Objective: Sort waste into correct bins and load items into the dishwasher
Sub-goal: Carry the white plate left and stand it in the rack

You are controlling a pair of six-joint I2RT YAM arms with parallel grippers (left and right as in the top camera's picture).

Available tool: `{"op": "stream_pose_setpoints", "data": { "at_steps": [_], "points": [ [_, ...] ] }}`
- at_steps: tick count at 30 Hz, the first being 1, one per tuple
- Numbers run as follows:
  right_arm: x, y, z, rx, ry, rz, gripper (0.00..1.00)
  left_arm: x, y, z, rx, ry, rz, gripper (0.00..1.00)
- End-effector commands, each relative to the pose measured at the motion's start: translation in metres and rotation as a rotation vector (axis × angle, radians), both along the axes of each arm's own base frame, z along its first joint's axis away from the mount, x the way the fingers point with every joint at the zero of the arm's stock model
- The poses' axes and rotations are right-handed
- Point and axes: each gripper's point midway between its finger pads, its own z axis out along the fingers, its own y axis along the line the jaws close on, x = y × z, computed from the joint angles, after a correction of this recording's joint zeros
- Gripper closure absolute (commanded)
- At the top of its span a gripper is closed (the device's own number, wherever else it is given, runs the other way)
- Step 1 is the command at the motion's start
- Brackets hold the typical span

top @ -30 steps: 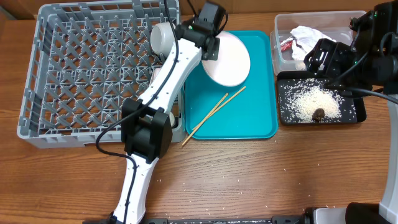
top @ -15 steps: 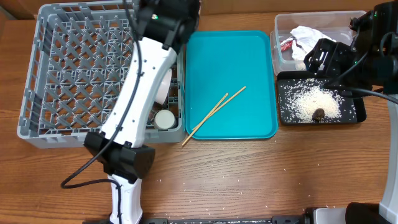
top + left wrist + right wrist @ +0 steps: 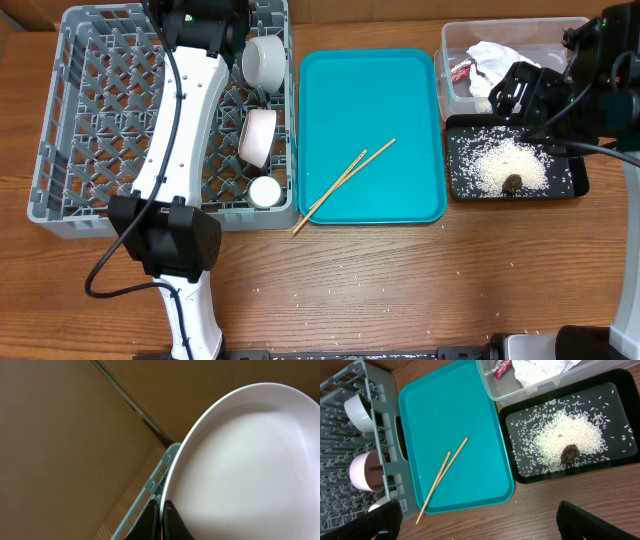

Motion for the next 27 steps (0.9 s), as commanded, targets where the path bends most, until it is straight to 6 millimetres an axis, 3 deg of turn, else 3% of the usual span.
{"op": "stream_pose_setpoints", "data": {
  "at_steps": [1,12,15,16,19,23,27],
  "points": [
    [0.0,-0.003,0.004,-0.01,-0.016,-0.008,0.0,0.013,0.011,-0.036,0.043,0.066,0.024,0.96],
    [0.0,-0.003,0.004,-0.01,-0.016,-0.008,0.0,0.042,0.012,-0.119,0.082,0.193,0.018,0.96],
    [0.0,-0.003,0.004,-0.01,-0.016,-0.008,0.0,0.045,0.01,-0.128,0.077,0.209,0.008,0.94],
    [0.0,-0.003,0.004,-0.01,-0.016,-0.008,0.0,0.046,0.009,-0.13,0.069,0.212,-0.003,0.88],
    [0.0,-0.003,0.004,-0.01,-0.016,-0.008,0.0,0.052,0.0,-0.139,0.025,0.227,-0.069,0.48],
    [0.0,-0.003,0.004,-0.01,-0.016,-0.008,0.0,0.06,-0.014,-0.148,-0.036,0.237,-0.152,0.27],
    [0.0,-0.003,0.004,-0.01,-0.016,-0.008,0.0,0.056,-0.029,-0.137,-0.102,0.242,-0.196,0.24]
  ]
}}
